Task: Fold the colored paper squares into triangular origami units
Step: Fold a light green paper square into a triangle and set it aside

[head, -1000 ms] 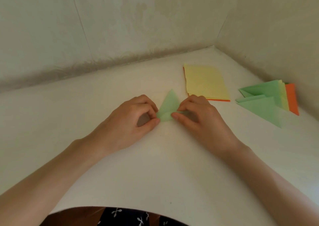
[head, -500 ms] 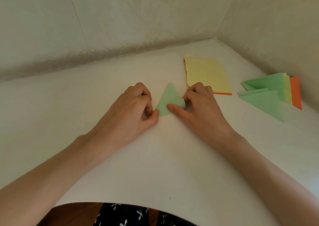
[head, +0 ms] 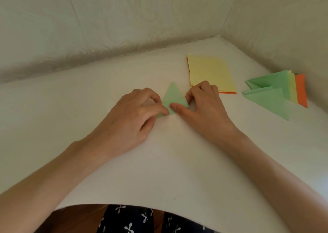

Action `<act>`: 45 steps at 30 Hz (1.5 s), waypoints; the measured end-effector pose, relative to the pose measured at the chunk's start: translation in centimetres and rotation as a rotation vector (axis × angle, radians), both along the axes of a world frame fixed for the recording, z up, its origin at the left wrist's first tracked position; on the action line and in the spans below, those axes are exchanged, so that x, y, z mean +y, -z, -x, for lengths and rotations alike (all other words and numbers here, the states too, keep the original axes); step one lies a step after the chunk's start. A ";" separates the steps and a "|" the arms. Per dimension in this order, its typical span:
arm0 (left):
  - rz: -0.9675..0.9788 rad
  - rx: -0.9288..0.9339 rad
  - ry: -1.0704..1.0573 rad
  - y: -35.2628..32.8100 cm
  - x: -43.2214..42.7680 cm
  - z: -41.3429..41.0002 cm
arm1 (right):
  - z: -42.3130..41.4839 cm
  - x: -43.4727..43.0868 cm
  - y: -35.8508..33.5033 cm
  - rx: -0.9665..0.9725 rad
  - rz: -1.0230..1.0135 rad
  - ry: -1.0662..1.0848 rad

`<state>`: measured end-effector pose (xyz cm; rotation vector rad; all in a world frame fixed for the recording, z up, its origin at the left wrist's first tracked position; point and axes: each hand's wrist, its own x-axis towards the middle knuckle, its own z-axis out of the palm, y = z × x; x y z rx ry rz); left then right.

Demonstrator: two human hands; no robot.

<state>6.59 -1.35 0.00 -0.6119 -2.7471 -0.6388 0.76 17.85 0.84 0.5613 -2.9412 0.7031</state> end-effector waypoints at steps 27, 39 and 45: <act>0.091 -0.023 0.050 -0.1 0.6 -0.9 | -0.2 0.5 0.4 0.034 0.085 -0.216; -0.353 -0.024 -0.288 -0.4 0.0 0.2 | -0.4 0.9 0.1 0.002 0.117 -0.271; -0.431 -0.084 -0.281 -0.7 0.2 0.2 | -0.6 1.2 -0.2 0.001 0.335 -0.291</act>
